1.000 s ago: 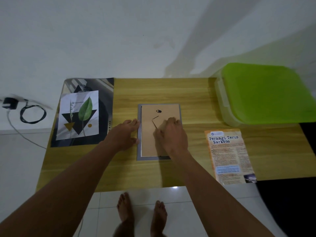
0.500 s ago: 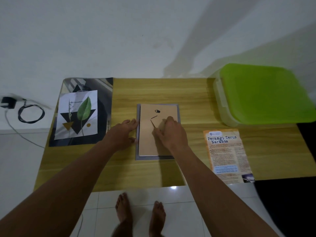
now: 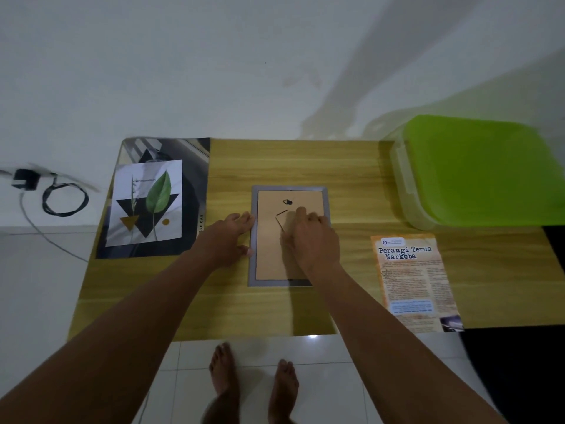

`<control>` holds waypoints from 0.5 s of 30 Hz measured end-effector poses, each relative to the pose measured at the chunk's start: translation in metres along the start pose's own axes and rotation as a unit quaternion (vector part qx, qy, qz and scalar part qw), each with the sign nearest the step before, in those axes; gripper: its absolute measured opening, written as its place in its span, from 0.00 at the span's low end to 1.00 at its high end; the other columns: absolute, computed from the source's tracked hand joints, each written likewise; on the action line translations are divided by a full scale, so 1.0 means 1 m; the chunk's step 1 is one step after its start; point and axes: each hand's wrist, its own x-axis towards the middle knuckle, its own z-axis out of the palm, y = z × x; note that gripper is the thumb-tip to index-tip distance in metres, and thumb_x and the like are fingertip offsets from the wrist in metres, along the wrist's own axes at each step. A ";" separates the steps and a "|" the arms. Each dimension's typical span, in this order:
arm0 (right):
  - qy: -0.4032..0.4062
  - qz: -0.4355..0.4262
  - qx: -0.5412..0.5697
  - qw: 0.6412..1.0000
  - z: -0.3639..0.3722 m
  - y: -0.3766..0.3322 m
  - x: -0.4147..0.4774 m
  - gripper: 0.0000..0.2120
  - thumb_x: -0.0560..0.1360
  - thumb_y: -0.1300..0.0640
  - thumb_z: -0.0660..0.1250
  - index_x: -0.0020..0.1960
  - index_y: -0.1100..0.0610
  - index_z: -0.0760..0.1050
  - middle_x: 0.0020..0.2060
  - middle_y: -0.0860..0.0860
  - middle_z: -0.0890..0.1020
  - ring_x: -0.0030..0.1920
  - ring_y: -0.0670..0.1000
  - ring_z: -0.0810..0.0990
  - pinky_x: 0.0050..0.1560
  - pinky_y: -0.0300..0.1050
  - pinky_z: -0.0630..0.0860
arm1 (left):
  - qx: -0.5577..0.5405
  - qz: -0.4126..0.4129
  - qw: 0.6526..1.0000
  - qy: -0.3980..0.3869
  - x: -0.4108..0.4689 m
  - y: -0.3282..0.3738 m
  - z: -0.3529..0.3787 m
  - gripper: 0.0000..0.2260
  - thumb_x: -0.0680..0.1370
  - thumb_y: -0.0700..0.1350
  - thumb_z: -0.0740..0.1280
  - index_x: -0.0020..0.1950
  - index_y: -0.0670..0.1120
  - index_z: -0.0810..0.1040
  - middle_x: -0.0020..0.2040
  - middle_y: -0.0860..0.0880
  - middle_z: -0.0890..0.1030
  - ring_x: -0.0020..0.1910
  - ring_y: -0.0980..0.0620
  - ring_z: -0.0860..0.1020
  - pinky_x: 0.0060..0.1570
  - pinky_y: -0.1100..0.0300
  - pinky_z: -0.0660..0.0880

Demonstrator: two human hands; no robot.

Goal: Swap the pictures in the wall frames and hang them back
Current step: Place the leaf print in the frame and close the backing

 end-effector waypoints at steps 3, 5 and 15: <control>-0.003 -0.083 0.016 0.996 0.005 0.019 -0.002 0.23 0.76 0.41 0.67 0.62 0.55 0.69 0.60 0.55 0.75 0.63 0.58 0.72 0.59 0.53 0.72 | 0.000 0.001 1.000 -0.006 0.001 0.000 0.000 0.36 0.77 0.50 0.69 0.79 0.51 0.52 0.80 0.50 0.53 0.77 0.46 0.56 0.71 0.49 0.59; -0.026 -0.137 0.008 0.990 0.009 0.036 -0.008 0.27 0.76 0.34 0.61 0.65 0.53 0.69 0.66 0.55 0.72 0.69 0.58 0.67 0.66 0.57 0.67 | -0.001 0.003 1.000 -0.004 0.002 -0.001 0.001 0.36 0.77 0.50 0.68 0.79 0.50 0.52 0.80 0.50 0.52 0.78 0.47 0.54 0.72 0.49 0.59; -0.153 -0.156 0.025 0.975 0.019 0.060 -0.024 0.50 0.70 0.23 0.54 0.81 0.50 0.41 0.79 0.57 0.39 0.78 0.57 0.36 0.77 0.61 0.44 | 0.029 0.012 1.000 -0.001 0.000 0.002 0.005 0.35 0.78 0.50 0.66 0.80 0.49 0.50 0.80 0.50 0.50 0.78 0.49 0.50 0.73 0.47 0.59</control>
